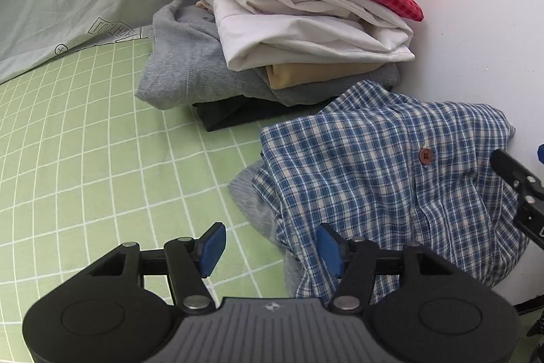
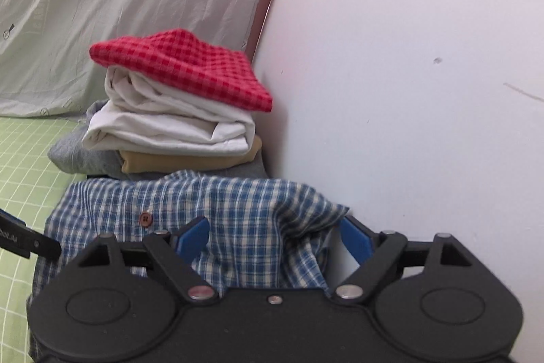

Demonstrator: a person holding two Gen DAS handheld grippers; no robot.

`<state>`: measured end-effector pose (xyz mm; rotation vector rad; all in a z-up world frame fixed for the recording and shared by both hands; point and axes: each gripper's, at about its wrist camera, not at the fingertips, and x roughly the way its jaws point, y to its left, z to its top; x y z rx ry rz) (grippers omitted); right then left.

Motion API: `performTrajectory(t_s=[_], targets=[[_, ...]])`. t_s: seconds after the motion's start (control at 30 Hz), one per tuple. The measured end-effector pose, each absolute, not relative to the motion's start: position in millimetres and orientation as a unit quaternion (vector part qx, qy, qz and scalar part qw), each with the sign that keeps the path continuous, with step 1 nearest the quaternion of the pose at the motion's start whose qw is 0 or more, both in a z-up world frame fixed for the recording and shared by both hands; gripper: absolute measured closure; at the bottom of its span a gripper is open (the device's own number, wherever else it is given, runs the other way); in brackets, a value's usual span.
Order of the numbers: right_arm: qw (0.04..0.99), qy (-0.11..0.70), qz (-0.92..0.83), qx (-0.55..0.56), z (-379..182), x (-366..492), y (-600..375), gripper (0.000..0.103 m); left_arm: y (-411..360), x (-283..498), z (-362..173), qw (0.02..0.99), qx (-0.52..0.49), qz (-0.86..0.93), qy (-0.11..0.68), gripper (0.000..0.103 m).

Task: Fold clothes
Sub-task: 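Carry the folded shirt with both tools to the stack of folded clothes, then lower the shirt beside the clothes stack and open both tools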

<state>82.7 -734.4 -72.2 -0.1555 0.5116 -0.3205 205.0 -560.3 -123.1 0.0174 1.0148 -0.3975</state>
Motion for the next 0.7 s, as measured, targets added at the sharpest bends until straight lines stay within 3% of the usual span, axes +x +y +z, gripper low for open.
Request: performTrajectory(t_s=[0.17,0.33,0.47,0.7], targets=[[0.958,0.251,-0.126,-0.066,-89,104,-730,0.026,-562,201,-133,0.851,0.019,-0.184,0.491,0.042],[0.946,0.287,-0.149,-0.018,-129,150,-748,0.021,-557,202,-134,0.849,0.021,-0.177,0.498,0.04],[0.941,0.302,-0.152,0.009,-145,165,-759,0.013,-552,197,-125,0.854,0.032,-0.186,0.485,0.027],[0.938,0.31,-0.153,0.02,-123,147,-757,0.004,-545,186,-101,0.872,0.05,-0.213,0.438,0.011]])
